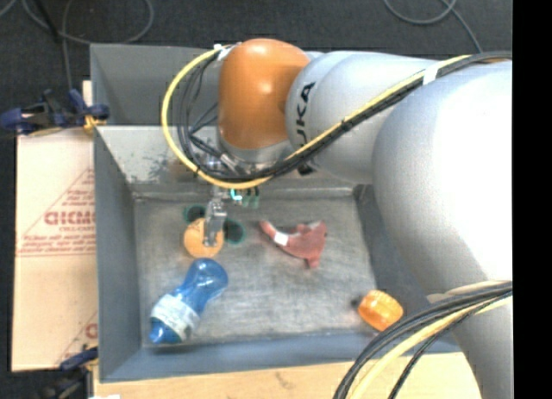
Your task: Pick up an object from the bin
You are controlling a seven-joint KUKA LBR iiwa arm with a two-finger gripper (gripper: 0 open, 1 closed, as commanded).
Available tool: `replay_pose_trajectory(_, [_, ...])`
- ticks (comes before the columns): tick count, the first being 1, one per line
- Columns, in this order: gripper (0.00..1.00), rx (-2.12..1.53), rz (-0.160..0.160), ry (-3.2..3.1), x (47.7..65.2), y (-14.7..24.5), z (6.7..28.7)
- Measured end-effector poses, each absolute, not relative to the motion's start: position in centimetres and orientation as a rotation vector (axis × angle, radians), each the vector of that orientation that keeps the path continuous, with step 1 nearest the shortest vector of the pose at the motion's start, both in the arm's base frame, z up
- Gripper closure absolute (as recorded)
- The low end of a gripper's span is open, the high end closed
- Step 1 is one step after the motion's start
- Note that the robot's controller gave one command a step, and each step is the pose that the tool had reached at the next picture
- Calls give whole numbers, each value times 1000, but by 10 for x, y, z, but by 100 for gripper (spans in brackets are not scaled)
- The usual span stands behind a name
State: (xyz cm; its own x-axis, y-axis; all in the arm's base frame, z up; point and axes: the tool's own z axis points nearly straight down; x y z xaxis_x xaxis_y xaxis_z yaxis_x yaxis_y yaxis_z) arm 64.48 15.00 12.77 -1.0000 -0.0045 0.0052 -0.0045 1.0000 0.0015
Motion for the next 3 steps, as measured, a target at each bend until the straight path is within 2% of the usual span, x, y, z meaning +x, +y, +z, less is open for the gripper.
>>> replay_pose_trajectory(1, [0,4,-3,-3144,647,150,132])
replay_pose_trajectory(2, [0,271,-2,-3139,648,151,112])
replay_pose_trajectory(3, [0,669,1,-3072,628,150,74])
